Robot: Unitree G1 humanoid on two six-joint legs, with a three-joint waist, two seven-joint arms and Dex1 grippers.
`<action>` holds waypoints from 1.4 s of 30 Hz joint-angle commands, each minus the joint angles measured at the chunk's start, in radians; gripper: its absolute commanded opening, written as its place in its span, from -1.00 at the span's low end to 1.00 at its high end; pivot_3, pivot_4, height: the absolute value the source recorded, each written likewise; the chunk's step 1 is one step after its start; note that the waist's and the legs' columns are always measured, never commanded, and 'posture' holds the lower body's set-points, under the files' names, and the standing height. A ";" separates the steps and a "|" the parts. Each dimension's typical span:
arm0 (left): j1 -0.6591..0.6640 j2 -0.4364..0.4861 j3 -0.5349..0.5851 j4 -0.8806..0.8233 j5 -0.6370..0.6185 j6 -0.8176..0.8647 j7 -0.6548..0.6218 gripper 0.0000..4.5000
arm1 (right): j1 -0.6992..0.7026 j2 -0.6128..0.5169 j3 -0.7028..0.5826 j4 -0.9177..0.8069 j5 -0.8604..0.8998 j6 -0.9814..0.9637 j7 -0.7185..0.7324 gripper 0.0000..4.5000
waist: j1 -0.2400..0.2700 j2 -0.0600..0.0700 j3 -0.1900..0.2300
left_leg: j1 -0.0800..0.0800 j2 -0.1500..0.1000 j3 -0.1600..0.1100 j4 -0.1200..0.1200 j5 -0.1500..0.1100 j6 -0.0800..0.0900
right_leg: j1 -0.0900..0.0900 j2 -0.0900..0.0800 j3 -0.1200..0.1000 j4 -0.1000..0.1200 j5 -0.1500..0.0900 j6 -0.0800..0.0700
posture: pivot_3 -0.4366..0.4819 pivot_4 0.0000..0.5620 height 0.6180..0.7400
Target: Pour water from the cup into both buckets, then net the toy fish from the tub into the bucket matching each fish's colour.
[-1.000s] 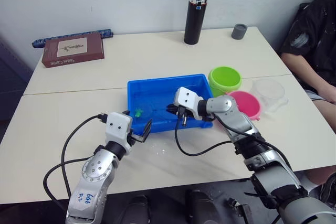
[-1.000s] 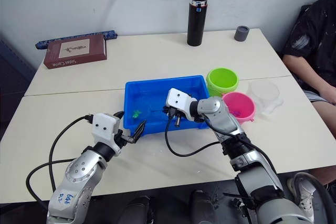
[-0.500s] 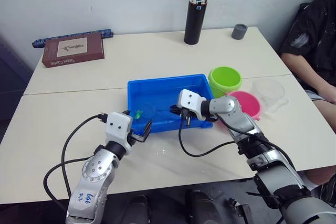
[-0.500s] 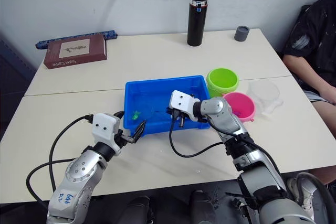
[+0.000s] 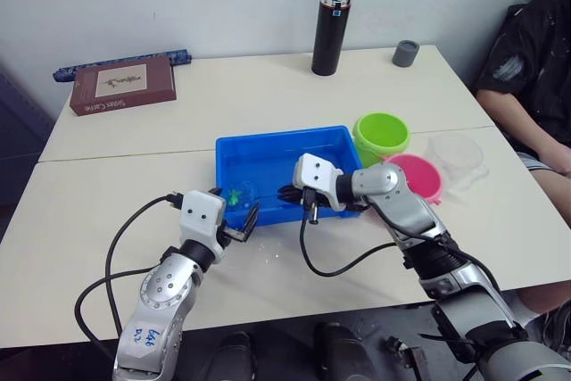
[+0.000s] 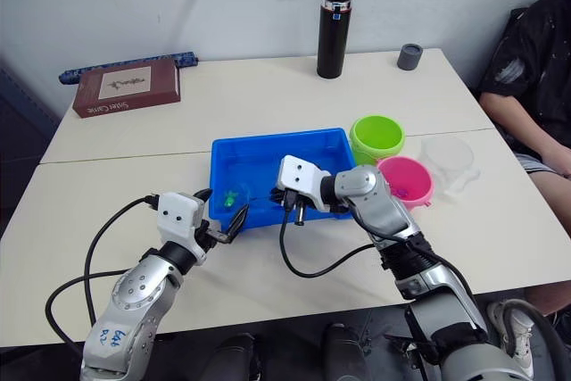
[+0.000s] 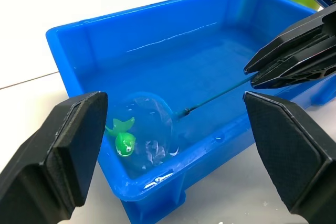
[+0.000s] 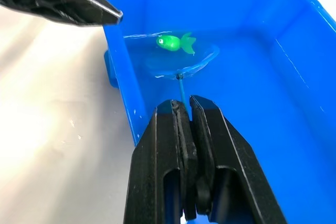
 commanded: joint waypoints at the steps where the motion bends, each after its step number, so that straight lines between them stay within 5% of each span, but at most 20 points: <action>1: -0.006 -0.007 -0.012 -0.029 0.008 -0.026 0.003 0.98 | -0.031 0.011 -0.023 -0.033 0.039 0.032 0.001 -1.00 | 0.000 0.000 0.000 | 0.000 0.000 0.000 0.000 0.000 0.000 | 0.000 0.000 0.000 0.000 0.000 0.000 | -0.05 -0.47 1.00; 25: -0.055 0.004 -0.019 0.017 -0.006 -0.031 -0.028 0.98 | -0.002 -0.106 -0.139 -0.107 0.133 0.247 -0.051 -1.00 | 0.003 0.000 0.000 | -0.001 -0.001 0.000 0.000 0.000 0.000 | 0.000 -0.001 0.000 0.000 0.000 -0.001 | -0.05 -0.47 1.00; 42: -0.141 0.042 -0.014 0.052 -0.044 -0.041 -0.136 0.98 | 0.096 -0.277 -0.368 -0.423 0.282 0.528 -0.185 -1.00 | 0.004 0.000 0.000 | -0.001 -0.001 -0.001 -0.001 0.000 0.000 | 0.000 -0.001 -0.001 -0.002 0.000 -0.001 | -0.05 -0.47 1.00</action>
